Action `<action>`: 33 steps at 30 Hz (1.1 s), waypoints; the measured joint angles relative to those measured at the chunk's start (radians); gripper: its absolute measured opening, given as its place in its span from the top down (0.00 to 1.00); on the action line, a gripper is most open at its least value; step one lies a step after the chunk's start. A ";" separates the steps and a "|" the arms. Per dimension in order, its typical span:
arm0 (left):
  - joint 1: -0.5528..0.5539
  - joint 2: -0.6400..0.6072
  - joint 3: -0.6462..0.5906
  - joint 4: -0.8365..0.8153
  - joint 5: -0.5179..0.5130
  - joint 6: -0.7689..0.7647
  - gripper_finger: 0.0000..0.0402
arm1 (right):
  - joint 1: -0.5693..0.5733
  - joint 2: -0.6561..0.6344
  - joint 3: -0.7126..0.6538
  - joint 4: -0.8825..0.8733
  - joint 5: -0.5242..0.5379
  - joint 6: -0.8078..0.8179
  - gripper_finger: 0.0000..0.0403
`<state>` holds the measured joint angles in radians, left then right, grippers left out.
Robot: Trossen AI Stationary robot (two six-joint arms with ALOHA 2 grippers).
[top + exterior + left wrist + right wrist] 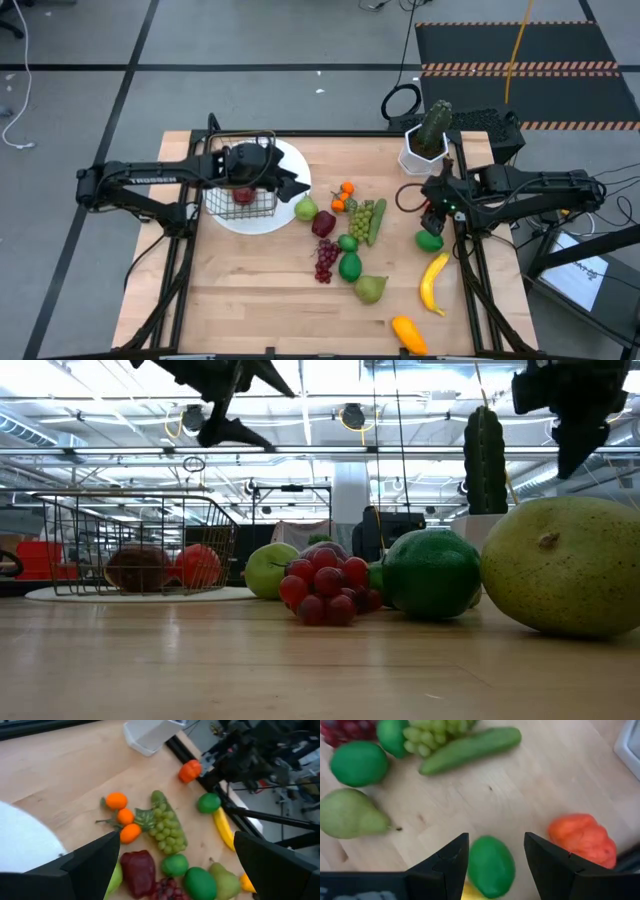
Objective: Build produce basket
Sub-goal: Put the orange pumpkin into the wire basket
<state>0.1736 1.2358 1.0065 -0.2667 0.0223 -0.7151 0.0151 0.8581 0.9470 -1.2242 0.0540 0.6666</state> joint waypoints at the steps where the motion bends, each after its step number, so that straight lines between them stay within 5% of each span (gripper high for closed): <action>1: -0.007 0.000 0.000 0.007 0.000 0.002 0.03 | 0.000 0.000 0.000 -0.008 -0.001 0.002 0.54; 12: -0.095 0.000 0.000 0.057 -0.109 -0.064 0.05 | 0.000 -0.005 0.000 -0.121 -0.032 0.055 0.53; 25: -0.227 0.000 0.101 0.049 -0.246 -0.042 0.35 | 0.000 -0.006 -0.050 -0.171 0.050 0.014 0.28; 33: -0.259 0.000 0.116 0.045 -0.278 -0.040 0.49 | -0.001 -0.007 -0.086 -0.163 0.060 -0.020 0.23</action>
<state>-0.0858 1.2358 1.1225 -0.2213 -0.2557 -0.7551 0.0139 0.8509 0.8608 -1.3869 0.1142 0.6468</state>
